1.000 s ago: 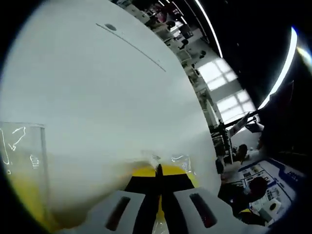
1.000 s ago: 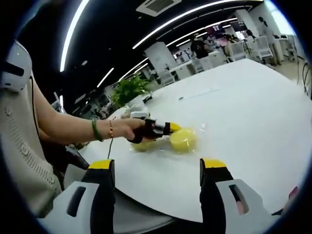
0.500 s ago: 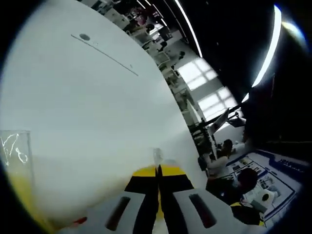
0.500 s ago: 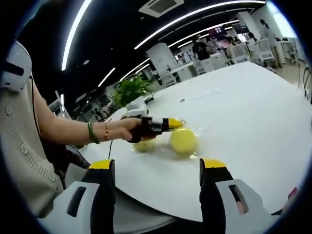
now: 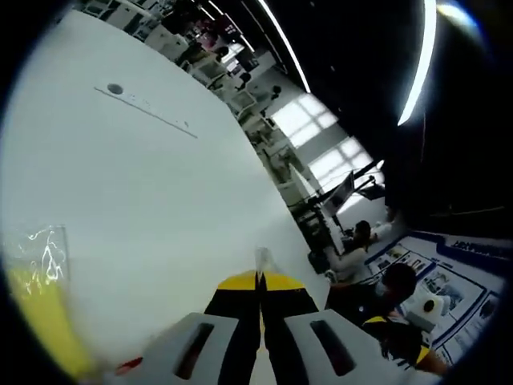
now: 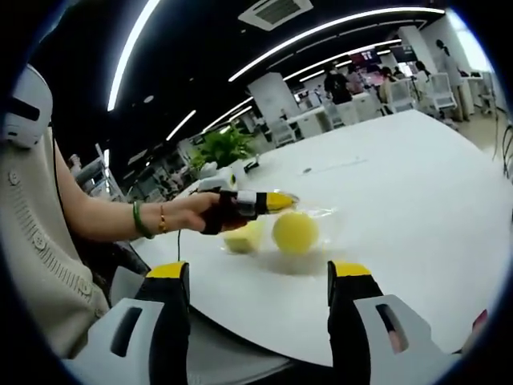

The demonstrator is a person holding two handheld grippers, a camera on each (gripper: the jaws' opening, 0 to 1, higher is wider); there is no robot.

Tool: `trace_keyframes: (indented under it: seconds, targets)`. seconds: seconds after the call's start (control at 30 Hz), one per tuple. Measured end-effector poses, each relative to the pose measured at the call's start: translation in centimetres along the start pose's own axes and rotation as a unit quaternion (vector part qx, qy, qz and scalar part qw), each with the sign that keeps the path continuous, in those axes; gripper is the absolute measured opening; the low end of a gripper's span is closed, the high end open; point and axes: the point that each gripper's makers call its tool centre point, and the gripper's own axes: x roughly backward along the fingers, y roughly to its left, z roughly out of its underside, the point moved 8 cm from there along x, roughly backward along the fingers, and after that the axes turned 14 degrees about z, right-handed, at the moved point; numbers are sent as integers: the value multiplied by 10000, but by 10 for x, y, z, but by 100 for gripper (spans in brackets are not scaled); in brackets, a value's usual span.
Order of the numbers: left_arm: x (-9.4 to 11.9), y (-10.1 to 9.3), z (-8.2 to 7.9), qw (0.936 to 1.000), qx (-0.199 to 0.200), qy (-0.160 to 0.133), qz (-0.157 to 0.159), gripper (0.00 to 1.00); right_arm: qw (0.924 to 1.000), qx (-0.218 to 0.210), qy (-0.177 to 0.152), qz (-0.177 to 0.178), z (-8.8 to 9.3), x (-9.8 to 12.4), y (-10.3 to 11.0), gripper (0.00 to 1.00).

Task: Compare the silicone blocks by pressing each to a similar depth, holding the contact briefly, and releasing to observe deformation and rebound differences across the visible hardness samples.

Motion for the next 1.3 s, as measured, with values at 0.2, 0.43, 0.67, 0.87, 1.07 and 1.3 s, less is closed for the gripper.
trace_keyframes:
  seconds: [0.2,0.43,0.67,0.87,1.07,1.3]
  targets:
    - [11,-21,0,9994,-341,47,107,0,9999,128,-61,-87,-5,2,9,64]
    - [25,-38,1,9986,-477,108,187,0,9995,264,-126,-151,-9,3,16,65]
    - [39,-51,6,9970,-732,180,170,0,9984,442,-231,-252,-15,6,28,64]
    - [54,-69,7,9943,-1008,291,184,0,9974,575,-271,-333,-19,8,35,64]
    - [67,-84,6,9934,-1092,276,233,0,9960,732,-339,-394,-26,9,43,65]
    - [84,-102,2,9905,-1315,270,315,0,9937,906,-380,-533,-37,9,51,66]
